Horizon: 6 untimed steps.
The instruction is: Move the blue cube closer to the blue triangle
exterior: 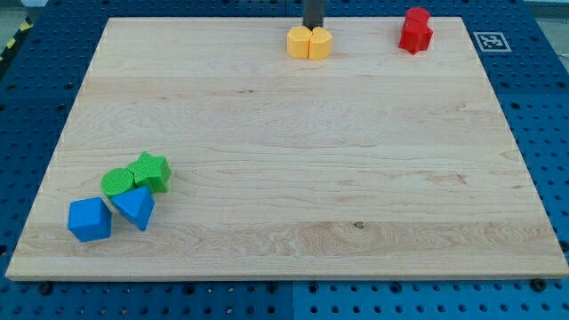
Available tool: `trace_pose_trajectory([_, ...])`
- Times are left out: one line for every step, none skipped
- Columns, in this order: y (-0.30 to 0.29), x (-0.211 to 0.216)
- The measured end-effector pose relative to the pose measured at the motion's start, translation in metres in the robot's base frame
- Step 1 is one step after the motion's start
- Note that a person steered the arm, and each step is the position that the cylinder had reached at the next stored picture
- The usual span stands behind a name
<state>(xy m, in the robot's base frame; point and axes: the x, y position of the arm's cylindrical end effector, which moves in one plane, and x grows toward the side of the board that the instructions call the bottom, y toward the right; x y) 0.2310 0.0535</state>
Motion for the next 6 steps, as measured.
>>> trace_pose_trajectory([0.021, 0.011])
trace_pose_trajectory([0.034, 0.026])
trace_pose_trajectory([0.034, 0.041])
trace_pose_trajectory([0.034, 0.059])
trace_pose_trajectory([0.034, 0.069])
trace_pose_trajectory([0.032, 0.069])
